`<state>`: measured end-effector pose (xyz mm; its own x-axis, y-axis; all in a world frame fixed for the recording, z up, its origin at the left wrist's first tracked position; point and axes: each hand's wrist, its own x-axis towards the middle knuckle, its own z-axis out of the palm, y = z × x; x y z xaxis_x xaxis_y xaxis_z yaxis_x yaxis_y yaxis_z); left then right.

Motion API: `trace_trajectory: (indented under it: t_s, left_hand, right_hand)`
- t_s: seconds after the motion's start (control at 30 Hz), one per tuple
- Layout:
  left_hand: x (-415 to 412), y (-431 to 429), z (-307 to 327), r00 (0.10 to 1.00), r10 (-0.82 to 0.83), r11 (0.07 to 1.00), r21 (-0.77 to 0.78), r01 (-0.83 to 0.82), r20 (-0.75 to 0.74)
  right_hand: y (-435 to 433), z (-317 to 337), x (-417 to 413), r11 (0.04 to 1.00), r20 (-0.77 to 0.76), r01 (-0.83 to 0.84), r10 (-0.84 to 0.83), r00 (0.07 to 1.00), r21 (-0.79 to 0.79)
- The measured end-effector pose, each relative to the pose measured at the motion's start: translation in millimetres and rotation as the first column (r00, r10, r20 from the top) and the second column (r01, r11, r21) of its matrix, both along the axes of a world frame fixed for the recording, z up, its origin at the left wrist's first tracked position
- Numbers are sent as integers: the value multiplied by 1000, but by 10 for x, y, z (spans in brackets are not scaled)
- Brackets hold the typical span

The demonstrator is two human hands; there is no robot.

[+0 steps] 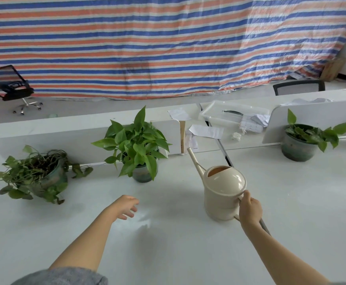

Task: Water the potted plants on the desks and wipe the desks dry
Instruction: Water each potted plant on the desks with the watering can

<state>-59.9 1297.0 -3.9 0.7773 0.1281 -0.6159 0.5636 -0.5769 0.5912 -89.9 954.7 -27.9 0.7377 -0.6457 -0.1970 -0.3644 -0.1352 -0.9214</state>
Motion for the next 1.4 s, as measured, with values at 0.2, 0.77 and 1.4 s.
trace_trajectory:
  t_s: [0.2,0.77,1.4]
  left_hand:
    - [-57,10,-36,999,41,999,-21,-41,2]
    - [222,168,-199,961,267,952,-176,-252,69]
    - [1438,522,-481,794,585,702,-592,-396,163]
  right_hand:
    - [-56,-55,-70,999,10,-24,25,1000,-32]
    - [1053,576,709,776,103,-325,445,890,-541]
    - [2086,-17,1855,722,78,-487,520,851,492]
